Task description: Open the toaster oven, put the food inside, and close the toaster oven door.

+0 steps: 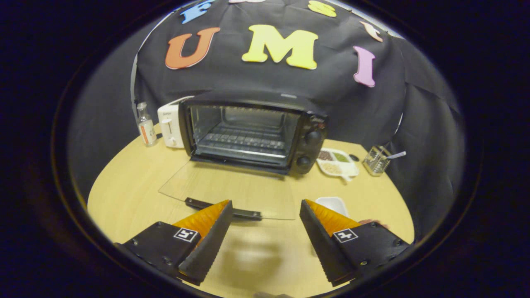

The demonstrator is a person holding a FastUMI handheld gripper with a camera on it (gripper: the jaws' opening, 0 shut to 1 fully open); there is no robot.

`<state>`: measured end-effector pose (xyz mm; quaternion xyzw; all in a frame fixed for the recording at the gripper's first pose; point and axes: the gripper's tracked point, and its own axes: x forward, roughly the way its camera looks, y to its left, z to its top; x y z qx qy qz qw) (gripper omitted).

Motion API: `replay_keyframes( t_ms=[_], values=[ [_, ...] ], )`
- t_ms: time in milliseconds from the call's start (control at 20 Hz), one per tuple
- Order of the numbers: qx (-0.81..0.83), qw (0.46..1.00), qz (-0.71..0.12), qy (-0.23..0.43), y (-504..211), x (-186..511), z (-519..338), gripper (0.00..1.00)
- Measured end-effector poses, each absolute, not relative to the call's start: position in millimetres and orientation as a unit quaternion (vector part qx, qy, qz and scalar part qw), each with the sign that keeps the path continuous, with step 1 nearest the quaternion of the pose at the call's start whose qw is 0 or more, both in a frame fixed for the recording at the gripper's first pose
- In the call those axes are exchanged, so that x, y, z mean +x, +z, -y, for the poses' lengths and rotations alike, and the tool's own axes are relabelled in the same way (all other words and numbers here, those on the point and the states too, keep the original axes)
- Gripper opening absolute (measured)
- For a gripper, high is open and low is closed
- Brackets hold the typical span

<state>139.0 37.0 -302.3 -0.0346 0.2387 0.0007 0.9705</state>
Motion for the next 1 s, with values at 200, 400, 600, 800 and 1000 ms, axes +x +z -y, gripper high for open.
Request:
replay_keyframes(
  t_ms=[200, 400, 600, 800, 1000],
  values=[
    [-0.038, 0.976, -0.213, -0.027, -269, 136, 67, 1.00],
    [-0.008, 0.965, -0.260, 0.017, -299, 130, 139, 1.00],
    [0.058, 0.928, -0.340, 0.144, -353, 119, 138, 0.96],
    [0.114, 0.891, -0.391, 0.203, -382, 119, 127, 0.76],
    [0.179, 0.853, -0.432, 0.233, -396, 119, 117, 0.51]
  ],
)
